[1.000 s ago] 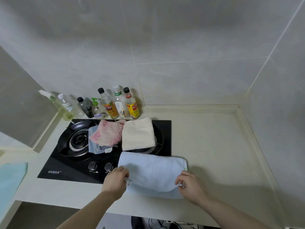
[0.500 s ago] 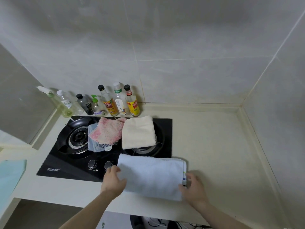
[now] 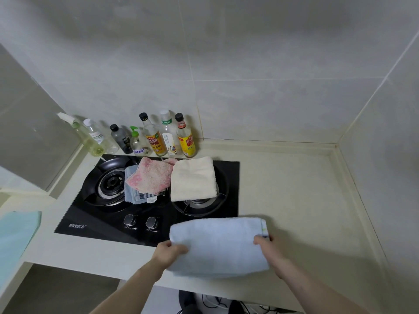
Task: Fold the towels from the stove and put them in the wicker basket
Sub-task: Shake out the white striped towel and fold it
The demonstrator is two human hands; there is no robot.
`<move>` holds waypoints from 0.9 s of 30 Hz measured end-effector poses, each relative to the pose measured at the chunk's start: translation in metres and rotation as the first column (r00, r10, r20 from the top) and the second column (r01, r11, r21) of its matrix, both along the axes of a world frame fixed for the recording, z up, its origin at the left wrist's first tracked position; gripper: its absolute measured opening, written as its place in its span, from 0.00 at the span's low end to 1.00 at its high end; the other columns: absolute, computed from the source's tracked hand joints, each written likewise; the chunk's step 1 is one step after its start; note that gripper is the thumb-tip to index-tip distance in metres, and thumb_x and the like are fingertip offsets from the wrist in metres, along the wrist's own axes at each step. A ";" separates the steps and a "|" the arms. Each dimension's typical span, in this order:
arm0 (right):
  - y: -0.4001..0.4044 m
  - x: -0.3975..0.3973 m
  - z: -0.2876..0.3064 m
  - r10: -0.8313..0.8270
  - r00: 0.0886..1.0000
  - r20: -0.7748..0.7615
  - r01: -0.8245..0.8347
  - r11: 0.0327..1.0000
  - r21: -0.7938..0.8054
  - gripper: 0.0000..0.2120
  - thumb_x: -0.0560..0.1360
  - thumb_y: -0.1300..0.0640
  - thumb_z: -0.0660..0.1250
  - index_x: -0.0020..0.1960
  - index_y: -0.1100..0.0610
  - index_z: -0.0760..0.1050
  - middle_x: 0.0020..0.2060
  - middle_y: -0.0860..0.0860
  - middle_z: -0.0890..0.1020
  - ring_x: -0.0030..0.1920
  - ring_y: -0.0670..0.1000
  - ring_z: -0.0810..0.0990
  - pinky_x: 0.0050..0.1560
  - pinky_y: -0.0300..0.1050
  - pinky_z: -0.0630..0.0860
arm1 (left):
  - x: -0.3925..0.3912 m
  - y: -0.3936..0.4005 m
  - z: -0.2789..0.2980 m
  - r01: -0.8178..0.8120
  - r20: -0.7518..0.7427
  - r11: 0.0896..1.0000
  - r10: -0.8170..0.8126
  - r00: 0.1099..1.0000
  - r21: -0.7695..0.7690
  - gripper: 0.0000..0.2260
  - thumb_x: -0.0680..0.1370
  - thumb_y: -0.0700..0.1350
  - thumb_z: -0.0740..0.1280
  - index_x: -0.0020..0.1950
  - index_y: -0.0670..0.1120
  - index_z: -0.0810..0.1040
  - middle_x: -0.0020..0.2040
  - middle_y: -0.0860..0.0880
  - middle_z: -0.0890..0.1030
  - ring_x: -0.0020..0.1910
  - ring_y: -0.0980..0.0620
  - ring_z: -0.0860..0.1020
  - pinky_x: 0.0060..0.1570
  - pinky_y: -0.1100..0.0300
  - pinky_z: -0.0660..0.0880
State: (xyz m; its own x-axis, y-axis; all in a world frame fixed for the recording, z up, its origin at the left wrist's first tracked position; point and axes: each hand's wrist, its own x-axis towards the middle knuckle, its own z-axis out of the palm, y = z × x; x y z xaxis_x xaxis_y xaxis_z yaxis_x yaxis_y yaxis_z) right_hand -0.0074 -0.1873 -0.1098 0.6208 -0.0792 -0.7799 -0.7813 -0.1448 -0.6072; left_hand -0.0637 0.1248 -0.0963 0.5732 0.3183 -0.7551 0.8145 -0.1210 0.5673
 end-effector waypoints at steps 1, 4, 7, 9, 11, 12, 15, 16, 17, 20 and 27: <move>-0.007 0.001 0.008 -0.007 0.999 0.033 0.007 1.000 0.001 0.22 0.61 0.52 0.68 0.55 0.54 0.75 0.49 0.54 0.80 0.48 0.56 0.79 0.42 0.47 0.74 | -0.005 -0.006 0.003 0.020 0.008 0.999 -0.019 1.000 -0.042 0.21 0.58 0.46 0.77 0.49 0.41 0.86 0.44 0.45 0.88 0.45 0.43 0.86 0.46 0.51 0.83; -0.033 0.001 0.023 0.084 0.995 0.055 -0.085 0.996 0.012 0.24 0.62 0.54 0.69 0.58 0.53 0.75 0.50 0.56 0.82 0.49 0.58 0.81 0.42 0.47 0.75 | -0.017 -0.030 0.003 0.104 0.017 0.980 -0.103 0.995 -0.170 0.22 0.60 0.44 0.75 0.53 0.41 0.85 0.47 0.45 0.88 0.47 0.45 0.87 0.47 0.52 0.83; -0.051 -0.001 0.029 0.194 0.979 0.060 -0.195 0.981 0.003 0.30 0.59 0.53 0.69 0.61 0.52 0.75 0.52 0.56 0.84 0.51 0.57 0.83 0.45 0.47 0.77 | -0.021 -0.053 -0.003 0.096 0.010 0.973 -0.096 0.995 -0.210 0.17 0.67 0.43 0.76 0.55 0.45 0.83 0.48 0.47 0.88 0.48 0.47 0.86 0.43 0.54 0.82; -0.052 -0.005 0.038 0.276 0.959 0.063 -0.276 0.961 -0.001 0.29 0.60 0.52 0.70 0.62 0.50 0.76 0.53 0.52 0.85 0.52 0.54 0.83 0.46 0.48 0.78 | -0.021 -0.062 -0.008 0.046 0.001 0.980 -0.046 0.999 -0.192 0.11 0.76 0.44 0.74 0.58 0.46 0.80 0.51 0.47 0.86 0.49 0.48 0.84 0.40 0.56 0.82; -0.044 -0.009 0.043 0.360 0.929 0.084 -0.360 0.933 -0.014 0.27 0.64 0.52 0.71 0.63 0.48 0.75 0.54 0.49 0.85 0.54 0.52 0.84 0.48 0.49 0.80 | -0.021 -0.063 -0.016 0.040 -0.019 0.988 -0.043 0.999 -0.149 0.14 0.79 0.44 0.70 0.63 0.45 0.77 0.55 0.46 0.83 0.52 0.46 0.83 0.42 0.54 0.82; -0.037 -0.011 0.046 0.393 0.914 0.103 -0.393 0.919 -0.027 0.24 0.67 0.54 0.71 0.63 0.47 0.74 0.54 0.49 0.85 0.54 0.52 0.83 0.49 0.50 0.81 | -0.021 -0.062 -0.017 0.051 -0.025 0.990 -0.055 0.998 -0.135 0.15 0.79 0.43 0.70 0.65 0.44 0.75 0.56 0.46 0.83 0.53 0.46 0.83 0.44 0.52 0.83; -0.007 -0.019 0.055 0.475 0.868 0.142 -0.474 0.879 -0.045 0.20 0.72 0.61 0.69 0.62 0.47 0.73 0.55 0.54 0.84 0.51 0.53 0.84 0.48 0.52 0.82 | -0.026 -0.059 -0.015 0.084 -0.026 0.990 -0.088 0.996 -0.110 0.21 0.73 0.39 0.69 0.66 0.46 0.74 0.57 0.47 0.82 0.54 0.46 0.82 0.49 0.50 0.83; 0.004 -0.022 0.058 0.509 0.848 0.148 -0.511 0.859 -0.031 0.21 0.72 0.62 0.69 0.63 0.48 0.72 0.54 0.56 0.83 0.48 0.53 0.83 0.44 0.49 0.81 | -0.028 -0.057 -0.016 0.094 -0.020 0.990 -0.097 0.995 -0.109 0.23 0.70 0.39 0.68 0.65 0.46 0.74 0.57 0.47 0.82 0.54 0.46 0.82 0.51 0.49 0.83; 0.015 -0.025 0.060 0.542 0.827 0.147 -0.546 0.837 -0.017 0.23 0.73 0.62 0.68 0.64 0.47 0.70 0.52 0.56 0.83 0.44 0.52 0.82 0.40 0.47 0.80 | -0.030 -0.055 -0.016 0.100 -0.009 0.988 -0.101 0.995 -0.114 0.25 0.68 0.40 0.67 0.65 0.46 0.74 0.57 0.47 0.82 0.55 0.46 0.82 0.54 0.47 0.83; 0.046 -0.031 0.052 0.633 0.763 0.132 -0.636 0.771 -0.019 0.34 0.73 0.60 0.68 0.74 0.43 0.61 0.44 0.53 0.80 0.37 0.50 0.79 0.36 0.45 0.78 | -0.035 -0.051 -0.018 0.102 0.016 0.987 -0.101 0.995 -0.120 0.24 0.70 0.40 0.67 0.66 0.48 0.73 0.57 0.46 0.82 0.54 0.45 0.83 0.53 0.47 0.83; 0.091 -0.036 0.034 0.754 0.651 0.085 -0.749 0.657 -0.092 0.41 0.73 0.57 0.65 0.80 0.37 0.52 0.40 0.50 0.80 0.33 0.49 0.80 0.43 0.48 0.83 | -0.039 -0.045 -0.005 -0.046 0.022 0.978 0.052 0.998 -0.204 0.10 0.81 0.41 0.59 0.59 0.45 0.77 0.55 0.39 0.78 0.51 0.42 0.78 0.50 0.50 0.77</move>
